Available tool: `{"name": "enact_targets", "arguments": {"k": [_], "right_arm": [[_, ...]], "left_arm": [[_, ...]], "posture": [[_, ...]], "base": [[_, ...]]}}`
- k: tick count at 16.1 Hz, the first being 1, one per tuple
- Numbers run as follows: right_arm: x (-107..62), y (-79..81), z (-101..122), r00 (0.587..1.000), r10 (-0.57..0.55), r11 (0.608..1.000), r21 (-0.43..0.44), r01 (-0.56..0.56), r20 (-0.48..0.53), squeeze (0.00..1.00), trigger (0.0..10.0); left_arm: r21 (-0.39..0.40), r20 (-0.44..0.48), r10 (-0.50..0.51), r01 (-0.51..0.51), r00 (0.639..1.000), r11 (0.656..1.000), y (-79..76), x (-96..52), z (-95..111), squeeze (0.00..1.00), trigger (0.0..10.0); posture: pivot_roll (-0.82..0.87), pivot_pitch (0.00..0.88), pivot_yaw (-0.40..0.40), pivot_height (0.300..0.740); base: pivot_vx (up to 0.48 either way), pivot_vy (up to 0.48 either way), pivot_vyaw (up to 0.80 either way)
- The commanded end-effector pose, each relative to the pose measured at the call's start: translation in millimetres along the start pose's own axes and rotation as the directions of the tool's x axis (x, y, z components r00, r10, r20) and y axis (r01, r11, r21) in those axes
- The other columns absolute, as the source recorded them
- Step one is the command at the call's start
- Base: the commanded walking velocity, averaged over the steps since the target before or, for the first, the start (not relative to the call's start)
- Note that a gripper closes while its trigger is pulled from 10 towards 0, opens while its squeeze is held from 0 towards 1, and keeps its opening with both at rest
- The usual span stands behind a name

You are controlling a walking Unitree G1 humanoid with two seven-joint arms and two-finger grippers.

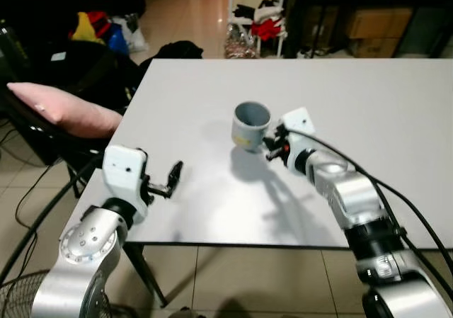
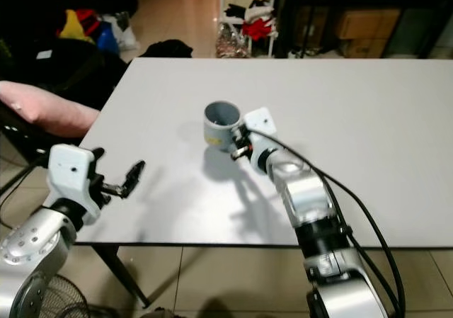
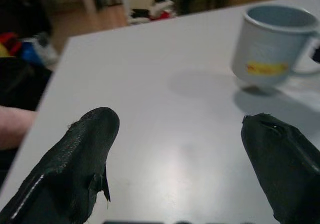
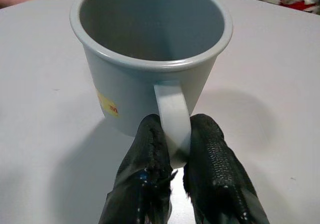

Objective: Setting the table

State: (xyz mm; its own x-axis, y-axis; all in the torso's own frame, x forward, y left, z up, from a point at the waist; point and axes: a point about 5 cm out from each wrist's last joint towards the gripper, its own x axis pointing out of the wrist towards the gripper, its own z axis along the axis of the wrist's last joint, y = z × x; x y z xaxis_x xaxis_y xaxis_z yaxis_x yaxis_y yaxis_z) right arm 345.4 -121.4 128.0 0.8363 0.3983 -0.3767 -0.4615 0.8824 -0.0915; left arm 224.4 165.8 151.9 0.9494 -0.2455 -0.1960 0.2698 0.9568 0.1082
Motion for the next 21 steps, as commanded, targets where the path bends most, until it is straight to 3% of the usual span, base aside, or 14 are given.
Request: {"name": "enact_targets", "arguments": {"k": [1, 3, 5, 8, 11, 14, 18, 21], "right_arm": [[3.4, -4.8, 4, 1.000, -0.014, 1.000, -0.002, 0.014, 0.018, 0.00, 10.0], [7.0, -8.0, 1, 0.999, -0.034, 0.999, -0.017, 0.034, 0.002, 0.00, 10.0], [6.1, -20.2, -3, 0.991, -0.133, 0.991, 0.012, 0.133, -0.018, 0.00, 10.0], [-8.0, -39.7, -12, 0.968, -0.252, 0.967, 0.016, 0.252, -0.001, 0.00, 10.0], [-25.8, -69.3, -31, 0.940, -0.339, 0.940, 0.038, 0.340, -0.023, 0.00, 10.0], [-31.3, -77.8, -28, 0.938, -0.345, 0.937, 0.040, 0.346, -0.027, 0.00, 10.0], [-39.5, -85.1, -25, 0.929, -0.369, 0.917, 0.150, 0.369, -0.032, 0.00, 10.0], [-40.6, -89.5, -23, 0.928, -0.371, 0.908, 0.196, 0.371, -0.039, 0.00, 10.0]], "left_arm": [[0.014, -0.020, -0.052, 0.052, 0.998, 0.999, -4.8, -2.0, -2, 0.00, 10.0], [0.036, -0.030, -0.093, 0.094, 0.995, 0.995, -8.4, -3.6, -4, 0.00, 10.0], [0.042, -0.022, -0.113, 0.113, 0.993, 0.993, -11.3, -3.3, -2, 0.00, 10.0], [0.058, -0.011, -0.148, 0.148, 0.989, 0.987, -15.6, -2.6, -2, 0.00, 10.0], [0.048, 0.010, -0.240, 0.239, 0.971, 0.970, -26.6, 1.3, 1, 0.00, 10.0], [0.040, 0.016, -0.308, 0.308, 0.951, 0.951, -33.5, 2.1, 4, 0.00, 10.0], [0.040, -0.002, -0.394, 0.393, 0.919, 0.918, -43.1, 1.1, 2, 0.00, 10.0], [0.044, -0.003, -0.398, 0.398, 0.917, 0.916, -42.5, 1.8, 2, 0.00, 10.0]], "posture": [[-0.06, 0.000, 0.070, 0.740], [-0.06, 0.000, 0.075, 0.740], [-0.06, 0.000, 0.076, 0.740], [-0.08, 0.000, 0.081, 0.740], [-0.09, 0.000, 0.098, 0.740], [-0.12, 0.000, 0.115, 0.740], [-0.13, 0.000, 0.119, 0.740], [-0.13, 0.000, 0.120, 0.740]], "base": [[0.000, 0.000, 0.00], [0.000, 0.000, 0.00], [0.000, 0.000, 0.00], [0.000, 0.000, 0.00], [0.000, 0.000, 0.00], [0.000, 0.000, 0.00], [0.000, 0.000, 0.00], [0.000, 0.000, 0.00]]}}
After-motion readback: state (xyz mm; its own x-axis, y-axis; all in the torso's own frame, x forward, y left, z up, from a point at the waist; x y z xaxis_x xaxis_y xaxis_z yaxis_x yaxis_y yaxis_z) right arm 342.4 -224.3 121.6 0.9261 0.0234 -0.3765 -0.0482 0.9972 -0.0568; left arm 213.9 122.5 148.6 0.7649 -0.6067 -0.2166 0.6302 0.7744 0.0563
